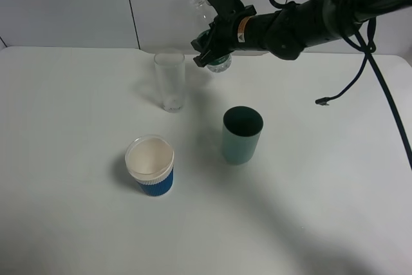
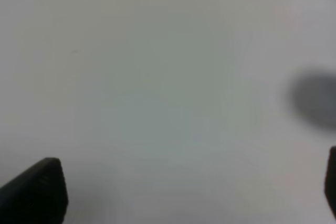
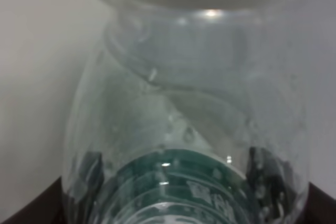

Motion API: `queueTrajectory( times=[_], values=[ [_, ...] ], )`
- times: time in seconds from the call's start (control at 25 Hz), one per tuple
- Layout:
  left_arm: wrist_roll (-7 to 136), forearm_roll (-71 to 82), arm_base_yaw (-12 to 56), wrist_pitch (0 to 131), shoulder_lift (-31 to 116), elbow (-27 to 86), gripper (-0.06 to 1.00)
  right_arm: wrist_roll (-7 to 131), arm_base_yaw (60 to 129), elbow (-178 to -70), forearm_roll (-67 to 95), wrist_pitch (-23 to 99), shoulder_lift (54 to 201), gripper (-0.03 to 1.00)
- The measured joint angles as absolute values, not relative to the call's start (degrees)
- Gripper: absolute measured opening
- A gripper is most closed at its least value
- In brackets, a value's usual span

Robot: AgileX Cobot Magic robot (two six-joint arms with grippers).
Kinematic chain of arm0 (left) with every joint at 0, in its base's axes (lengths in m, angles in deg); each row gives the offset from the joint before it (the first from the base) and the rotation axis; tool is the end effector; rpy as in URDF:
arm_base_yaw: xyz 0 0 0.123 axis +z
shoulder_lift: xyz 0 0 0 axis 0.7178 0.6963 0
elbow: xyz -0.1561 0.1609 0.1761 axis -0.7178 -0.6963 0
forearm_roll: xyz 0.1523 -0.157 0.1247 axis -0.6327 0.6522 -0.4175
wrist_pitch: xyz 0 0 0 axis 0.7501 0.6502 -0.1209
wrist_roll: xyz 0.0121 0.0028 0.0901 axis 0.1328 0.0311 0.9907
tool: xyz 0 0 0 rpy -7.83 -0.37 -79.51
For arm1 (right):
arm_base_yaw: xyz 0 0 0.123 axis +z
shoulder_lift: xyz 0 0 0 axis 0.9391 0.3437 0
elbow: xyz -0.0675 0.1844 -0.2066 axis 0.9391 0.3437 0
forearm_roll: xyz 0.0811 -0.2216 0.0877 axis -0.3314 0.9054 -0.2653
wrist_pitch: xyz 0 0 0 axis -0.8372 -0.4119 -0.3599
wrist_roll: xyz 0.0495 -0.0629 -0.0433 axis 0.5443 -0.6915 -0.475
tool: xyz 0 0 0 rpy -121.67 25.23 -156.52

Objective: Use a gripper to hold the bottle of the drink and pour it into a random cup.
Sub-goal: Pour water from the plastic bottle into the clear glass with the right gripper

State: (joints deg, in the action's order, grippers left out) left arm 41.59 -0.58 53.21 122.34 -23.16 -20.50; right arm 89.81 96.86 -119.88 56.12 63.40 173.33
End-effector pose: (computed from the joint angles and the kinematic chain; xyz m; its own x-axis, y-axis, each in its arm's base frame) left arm 0.0140 -0.0081 0.2817 -0.5450 0.0676 -0.8357 0.0373 0.9977 0.0564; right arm 0.4069 0.2230 0.1764 -0.0502 -0.5538 -0.8311 -0.6820 0.6269 -0.3766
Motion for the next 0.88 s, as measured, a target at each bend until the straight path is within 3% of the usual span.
queueTrajectory(
  times=[0.36,0.88],
  values=[
    [41.6,-0.6,53.2,122.3,-23.2,-20.5,0.99,101.9,98.7,-125.5,75.9,51.1,173.3,0.56],
    [41.6,-0.6,53.2,122.3,-23.2,-20.5,0.99,102.7,101.3,-126.1,90.6,44.8,173.3,0.56]
  ],
)
